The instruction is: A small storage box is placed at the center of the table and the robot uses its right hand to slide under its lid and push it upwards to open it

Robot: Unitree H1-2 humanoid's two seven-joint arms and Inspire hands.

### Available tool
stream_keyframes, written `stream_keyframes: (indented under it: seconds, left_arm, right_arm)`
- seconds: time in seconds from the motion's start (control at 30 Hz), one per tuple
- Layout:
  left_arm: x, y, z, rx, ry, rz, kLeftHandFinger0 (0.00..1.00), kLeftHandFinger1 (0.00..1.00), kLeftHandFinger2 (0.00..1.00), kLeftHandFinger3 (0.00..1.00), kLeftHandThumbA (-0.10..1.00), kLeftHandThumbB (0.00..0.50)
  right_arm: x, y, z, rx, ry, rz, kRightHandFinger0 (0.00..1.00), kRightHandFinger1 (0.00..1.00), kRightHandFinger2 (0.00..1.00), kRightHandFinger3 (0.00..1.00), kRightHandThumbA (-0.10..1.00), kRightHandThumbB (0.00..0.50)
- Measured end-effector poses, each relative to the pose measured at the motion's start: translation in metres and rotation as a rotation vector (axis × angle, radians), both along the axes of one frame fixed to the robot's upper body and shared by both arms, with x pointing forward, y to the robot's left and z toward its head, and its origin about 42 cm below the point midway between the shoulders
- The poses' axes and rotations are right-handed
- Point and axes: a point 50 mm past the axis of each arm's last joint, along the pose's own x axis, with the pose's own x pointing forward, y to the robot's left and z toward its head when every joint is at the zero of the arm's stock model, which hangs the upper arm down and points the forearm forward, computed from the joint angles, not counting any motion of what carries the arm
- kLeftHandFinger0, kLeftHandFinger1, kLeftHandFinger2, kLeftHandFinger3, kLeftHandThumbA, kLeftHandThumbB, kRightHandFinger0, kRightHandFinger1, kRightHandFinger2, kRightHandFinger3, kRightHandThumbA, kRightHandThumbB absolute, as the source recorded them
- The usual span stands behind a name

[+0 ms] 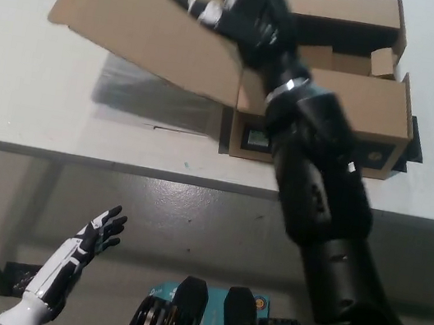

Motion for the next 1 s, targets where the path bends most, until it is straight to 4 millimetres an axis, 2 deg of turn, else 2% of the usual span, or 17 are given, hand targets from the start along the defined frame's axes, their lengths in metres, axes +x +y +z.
stream_keyframes:
  seconds: [0.1,0.2,0.27,0.33,0.5,0.57,0.67,0.83,0.9,0.93,1.0]
  left_arm:
    - [0.000,0.000,0.000,0.000,0.001,0.000,1.00,1.00,1.00,1.00,1.00,0.345]
    - [0.000,0.000,0.000,0.000,0.002,0.000,1.00,1.00,1.00,1.00,1.00,0.330]
    - [0.000,0.000,0.000,0.000,0.003,0.000,1.00,1.00,1.00,1.00,1.00,0.329]
    - [0.000,0.000,0.000,0.000,0.003,0.000,1.00,1.00,1.00,1.00,1.00,0.334]
    - [0.000,0.000,-0.001,0.000,0.004,0.000,1.00,1.00,1.00,1.00,1.00,0.326]
    - [0.000,0.000,-0.001,0.000,0.005,0.000,1.00,1.00,1.00,1.00,1.00,0.324]
    - [0.000,0.000,-0.001,0.000,0.006,0.001,1.00,1.00,1.00,1.00,1.00,0.314]
    - [-0.001,0.000,-0.001,-0.001,0.007,0.001,1.00,1.00,1.00,1.00,1.00,0.313]
    - [0.000,0.000,-0.001,-0.002,0.007,0.001,1.00,1.00,1.00,1.00,1.00,0.300]
    - [0.000,0.000,-0.001,-0.002,0.007,0.001,1.00,1.00,1.00,1.00,1.00,0.298]
    - [0.000,0.000,-0.001,-0.005,0.006,0.002,1.00,1.00,1.00,1.00,1.00,0.321]
  right_arm:
    - [-0.010,-0.011,0.025,0.025,-0.074,-0.004,1.00,1.00,1.00,1.00,1.00,0.392]
    - [-0.023,-0.024,0.041,0.040,-0.142,-0.014,1.00,1.00,1.00,1.00,1.00,0.387]
    - [-0.034,-0.037,0.047,0.048,-0.189,-0.030,1.00,1.00,1.00,1.00,1.00,0.412]
    - [-0.044,-0.050,0.045,0.048,-0.216,-0.050,1.00,1.00,1.00,1.00,1.00,0.409]
    - [-0.075,-0.088,0.019,0.037,-0.249,-0.120,1.00,1.00,1.00,1.00,1.00,0.397]
    - [-0.092,-0.107,0.002,0.024,-0.249,-0.158,1.00,1.00,1.00,1.00,1.00,0.417]
    - [-0.117,-0.130,-0.021,0.004,-0.242,-0.208,1.00,1.00,1.00,1.00,1.00,0.407]
    - [-0.172,-0.174,-0.057,-0.049,-0.225,-0.310,1.00,1.00,1.00,1.00,1.00,0.415]
    - [-0.199,-0.191,-0.067,-0.075,-0.223,-0.357,1.00,1.00,1.00,1.00,1.00,0.380]
    - [-0.215,-0.200,-0.073,-0.089,-0.219,-0.384,1.00,1.00,1.00,1.00,1.00,0.378]
    - [-0.244,-0.215,-0.080,-0.117,-0.232,-0.434,1.00,1.00,1.00,1.00,1.00,0.350]
